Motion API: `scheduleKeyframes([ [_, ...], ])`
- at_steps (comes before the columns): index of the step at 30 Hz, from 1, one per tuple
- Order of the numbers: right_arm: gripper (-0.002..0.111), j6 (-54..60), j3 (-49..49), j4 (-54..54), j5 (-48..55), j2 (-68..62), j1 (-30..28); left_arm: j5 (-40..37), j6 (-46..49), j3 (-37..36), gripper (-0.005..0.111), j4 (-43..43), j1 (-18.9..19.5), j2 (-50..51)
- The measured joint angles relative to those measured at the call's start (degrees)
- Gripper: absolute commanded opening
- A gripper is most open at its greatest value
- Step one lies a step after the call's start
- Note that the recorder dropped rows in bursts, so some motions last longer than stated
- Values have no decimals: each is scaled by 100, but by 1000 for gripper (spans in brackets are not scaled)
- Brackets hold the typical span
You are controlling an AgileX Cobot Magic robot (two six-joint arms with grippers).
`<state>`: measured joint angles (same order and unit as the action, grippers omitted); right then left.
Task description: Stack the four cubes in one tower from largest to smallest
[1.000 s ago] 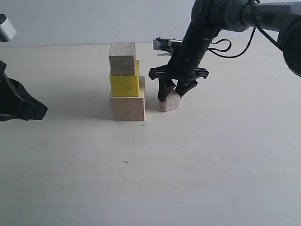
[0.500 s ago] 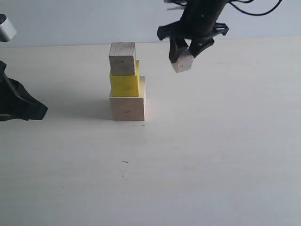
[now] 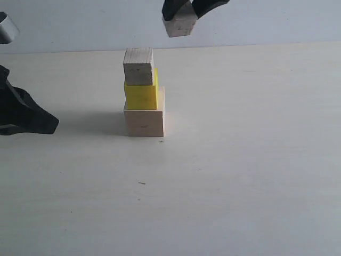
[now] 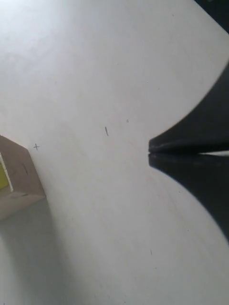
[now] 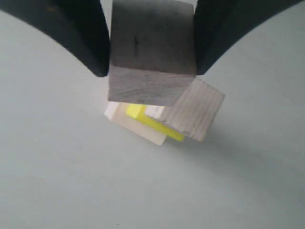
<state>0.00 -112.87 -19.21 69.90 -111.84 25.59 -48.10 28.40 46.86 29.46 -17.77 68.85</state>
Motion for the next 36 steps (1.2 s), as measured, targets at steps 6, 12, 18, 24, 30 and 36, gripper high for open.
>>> scheduleKeyframes([
  [6, 0, 463, 0, -11, 6, 10, 425, -81, 0, 0, 0, 12, 0, 0],
  [12, 0, 679, 0, -25, 21, 10, 502, -127, 0, 0, 0, 32, 0, 0],
  [18, 0, 3396, 0, -25, 21, 10, 502, -150, 0, 0, 0, 57, 0, 0],
  [24, 0, 5727, 0, -25, 28, 10, 502, -208, 0, 0, 0, 57, 0, 0],
  [30, 0, 4412, 0, 950, -77, -315, 502, -221, 0, 0, 0, 57, 0, 0],
  [36, 0, 3026, -408, 563, 8, -323, 502, -221, 0, 0, 0, 57, 0, 0],
])
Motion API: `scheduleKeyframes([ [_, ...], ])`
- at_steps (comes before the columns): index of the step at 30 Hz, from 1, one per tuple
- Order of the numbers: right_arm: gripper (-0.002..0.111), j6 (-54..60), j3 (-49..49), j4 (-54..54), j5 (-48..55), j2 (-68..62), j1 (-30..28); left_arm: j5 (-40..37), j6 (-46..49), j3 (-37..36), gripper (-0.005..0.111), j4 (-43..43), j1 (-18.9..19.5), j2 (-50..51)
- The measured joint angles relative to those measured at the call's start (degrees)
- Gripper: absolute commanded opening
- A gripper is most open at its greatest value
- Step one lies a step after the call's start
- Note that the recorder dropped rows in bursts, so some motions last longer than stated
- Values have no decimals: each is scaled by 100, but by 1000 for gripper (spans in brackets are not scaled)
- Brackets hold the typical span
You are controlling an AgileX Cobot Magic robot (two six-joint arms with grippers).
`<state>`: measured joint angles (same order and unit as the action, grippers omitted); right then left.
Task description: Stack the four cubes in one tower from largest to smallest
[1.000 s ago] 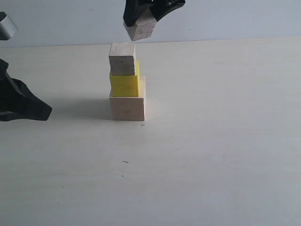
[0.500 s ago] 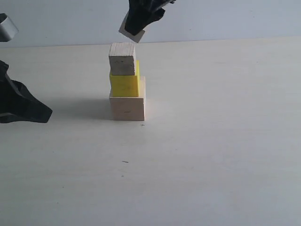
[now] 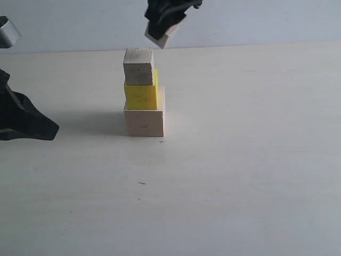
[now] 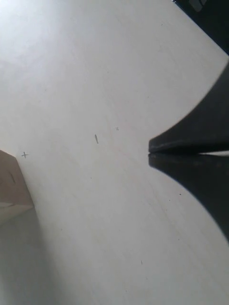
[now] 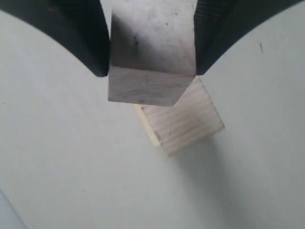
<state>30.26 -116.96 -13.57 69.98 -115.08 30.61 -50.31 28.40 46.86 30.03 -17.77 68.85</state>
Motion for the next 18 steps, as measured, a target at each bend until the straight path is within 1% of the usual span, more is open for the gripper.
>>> scheduleKeyframes([
  [6, 0, -1890, -632, -302, 4, 73, 37, 0, 0, 0, 0, 0, 0, 0],
  [8, 0, -2440, -723, -132, 4, 95, 120, 0, 10, 0, 0, 0, 0, 0],
  [12, 0, -3468, -773, 692, 14, 70, 424, 82, 78, 0, 0, 0, 0, 0],
  [14, 0, -3777, -773, 907, 28, 37, 558, 111, 90, 0, 0, 0, 0, 0],
  [18, 0, -4229, -773, 1001, 28, -37, 788, 120, 112, 0, 0, 0, 0, 0],
])
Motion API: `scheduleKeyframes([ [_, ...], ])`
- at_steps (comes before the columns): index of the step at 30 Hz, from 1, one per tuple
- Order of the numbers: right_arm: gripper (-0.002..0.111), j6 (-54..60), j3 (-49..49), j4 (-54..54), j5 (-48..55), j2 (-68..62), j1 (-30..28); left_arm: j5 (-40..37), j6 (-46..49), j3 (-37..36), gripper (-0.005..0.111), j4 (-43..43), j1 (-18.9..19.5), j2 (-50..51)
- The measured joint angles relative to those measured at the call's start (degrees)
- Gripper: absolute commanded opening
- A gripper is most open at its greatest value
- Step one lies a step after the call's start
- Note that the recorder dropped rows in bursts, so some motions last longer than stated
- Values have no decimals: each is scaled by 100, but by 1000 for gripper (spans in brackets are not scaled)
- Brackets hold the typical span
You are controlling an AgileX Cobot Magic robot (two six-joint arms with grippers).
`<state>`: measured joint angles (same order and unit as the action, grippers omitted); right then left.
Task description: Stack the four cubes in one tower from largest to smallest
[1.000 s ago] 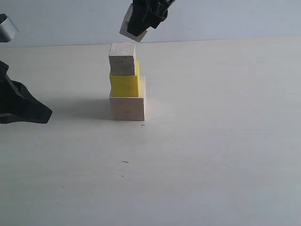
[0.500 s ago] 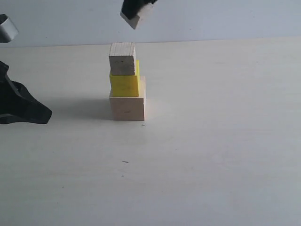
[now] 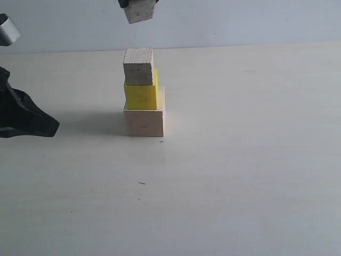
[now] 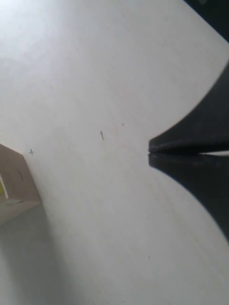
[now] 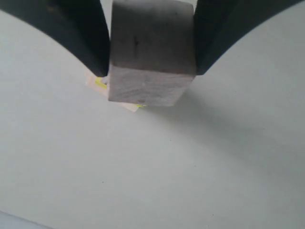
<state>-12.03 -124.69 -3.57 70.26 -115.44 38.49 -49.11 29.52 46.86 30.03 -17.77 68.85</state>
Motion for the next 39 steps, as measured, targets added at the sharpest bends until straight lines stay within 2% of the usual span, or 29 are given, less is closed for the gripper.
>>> scheduleKeyframes([
  [8, 0, -1181, 0, 0, 0, -227, 90, 0, 0, 0, 0, 0, 0, 0],
  [14, 0, -1416, 0, -392, 11, -354, 90, 0, 0, 0, 0, 0, 0, 0],
  [20, 0, -1651, 0, -184, 11, -379, 90, 0, 0, 0, 0, 0, 0, 0],
  [39, 0, -799, 0, -330, 11, -379, 90, -23, 0, 0, 0, 0, 0, 0],
])
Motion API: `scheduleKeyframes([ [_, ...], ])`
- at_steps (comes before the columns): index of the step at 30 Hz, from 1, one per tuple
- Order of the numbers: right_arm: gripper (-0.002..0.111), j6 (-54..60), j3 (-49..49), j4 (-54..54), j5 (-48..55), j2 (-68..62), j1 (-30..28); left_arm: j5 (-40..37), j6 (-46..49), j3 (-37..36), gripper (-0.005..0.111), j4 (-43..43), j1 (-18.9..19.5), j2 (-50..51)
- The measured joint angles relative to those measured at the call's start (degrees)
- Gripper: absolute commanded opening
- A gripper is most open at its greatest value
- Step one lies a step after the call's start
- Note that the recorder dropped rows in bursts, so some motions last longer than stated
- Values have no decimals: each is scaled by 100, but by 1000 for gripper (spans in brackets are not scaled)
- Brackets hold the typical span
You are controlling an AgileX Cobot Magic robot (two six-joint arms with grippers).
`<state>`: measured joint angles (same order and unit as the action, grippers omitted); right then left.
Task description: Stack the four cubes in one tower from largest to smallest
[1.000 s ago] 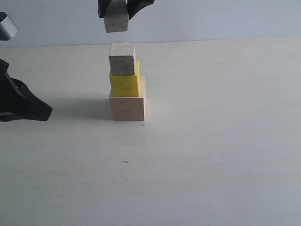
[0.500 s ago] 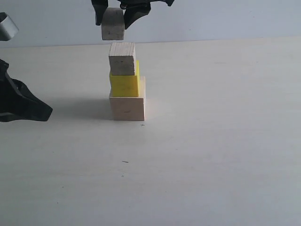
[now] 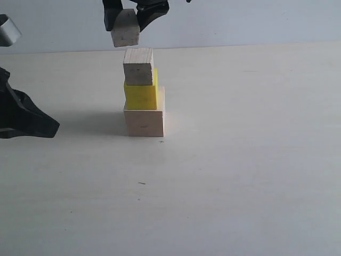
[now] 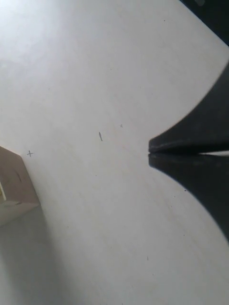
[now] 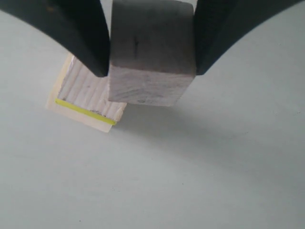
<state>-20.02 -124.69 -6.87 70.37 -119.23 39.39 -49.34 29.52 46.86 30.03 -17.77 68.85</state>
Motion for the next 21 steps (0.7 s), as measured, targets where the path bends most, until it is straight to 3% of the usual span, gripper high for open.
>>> scheduleKeyframes([
  [15, 0, -157, 0, 40, 0, 10, 0, 0, 0, 0, 0, 0, 0, 0],
  [21, 10, -451, 0, 331, 0, 10, 0, 0, 0, 0, 0, 0, 0, 0],
])
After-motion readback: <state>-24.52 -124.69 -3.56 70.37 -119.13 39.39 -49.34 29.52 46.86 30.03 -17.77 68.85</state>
